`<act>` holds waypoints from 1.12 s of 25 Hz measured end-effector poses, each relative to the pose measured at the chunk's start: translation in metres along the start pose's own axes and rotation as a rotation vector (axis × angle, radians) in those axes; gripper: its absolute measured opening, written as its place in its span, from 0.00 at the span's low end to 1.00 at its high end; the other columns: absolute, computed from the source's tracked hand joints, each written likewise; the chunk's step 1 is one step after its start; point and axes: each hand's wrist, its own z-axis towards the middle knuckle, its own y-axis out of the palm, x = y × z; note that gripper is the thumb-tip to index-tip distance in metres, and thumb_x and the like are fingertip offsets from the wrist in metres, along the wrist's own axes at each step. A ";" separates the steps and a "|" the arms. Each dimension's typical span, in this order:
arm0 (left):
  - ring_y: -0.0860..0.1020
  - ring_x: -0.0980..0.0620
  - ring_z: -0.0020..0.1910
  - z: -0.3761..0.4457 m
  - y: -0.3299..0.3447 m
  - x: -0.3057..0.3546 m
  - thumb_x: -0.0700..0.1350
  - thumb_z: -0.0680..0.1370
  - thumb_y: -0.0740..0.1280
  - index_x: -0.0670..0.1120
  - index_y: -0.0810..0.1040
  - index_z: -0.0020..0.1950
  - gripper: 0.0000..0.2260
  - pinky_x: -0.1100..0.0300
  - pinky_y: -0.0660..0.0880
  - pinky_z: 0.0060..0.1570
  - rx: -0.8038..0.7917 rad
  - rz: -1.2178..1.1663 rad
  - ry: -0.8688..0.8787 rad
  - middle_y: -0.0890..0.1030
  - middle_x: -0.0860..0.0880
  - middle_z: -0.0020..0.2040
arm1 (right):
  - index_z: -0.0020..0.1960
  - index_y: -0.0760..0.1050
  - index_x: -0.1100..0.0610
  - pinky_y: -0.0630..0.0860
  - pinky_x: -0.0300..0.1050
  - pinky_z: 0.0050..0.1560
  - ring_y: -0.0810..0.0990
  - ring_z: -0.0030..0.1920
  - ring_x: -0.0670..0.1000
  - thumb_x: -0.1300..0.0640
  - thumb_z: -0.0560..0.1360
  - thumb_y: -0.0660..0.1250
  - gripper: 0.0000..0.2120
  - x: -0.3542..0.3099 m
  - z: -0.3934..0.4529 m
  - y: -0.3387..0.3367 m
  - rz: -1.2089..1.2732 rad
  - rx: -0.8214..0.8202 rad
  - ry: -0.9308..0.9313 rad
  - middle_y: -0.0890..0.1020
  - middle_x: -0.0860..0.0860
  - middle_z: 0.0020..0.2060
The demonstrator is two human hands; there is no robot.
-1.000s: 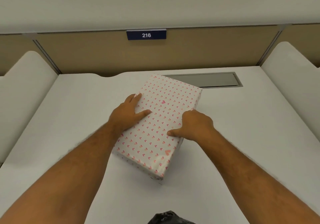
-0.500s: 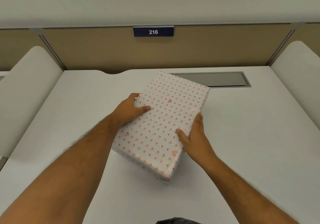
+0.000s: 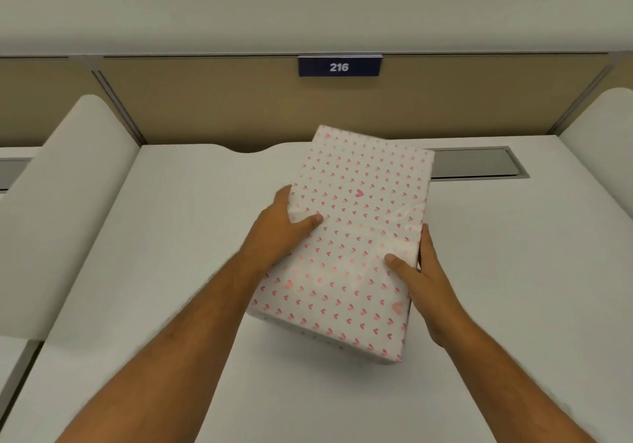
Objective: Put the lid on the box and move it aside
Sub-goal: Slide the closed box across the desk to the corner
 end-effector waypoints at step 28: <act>0.73 0.41 0.74 0.089 -0.278 -0.208 0.60 0.79 0.71 0.51 0.65 0.82 0.34 0.40 0.76 0.66 0.537 0.423 -0.126 0.69 0.47 0.80 | 0.71 0.64 0.44 0.86 0.45 0.50 0.85 0.58 0.47 0.44 0.80 0.74 0.27 -0.085 0.136 0.353 -0.211 -0.185 -0.086 0.78 0.46 0.68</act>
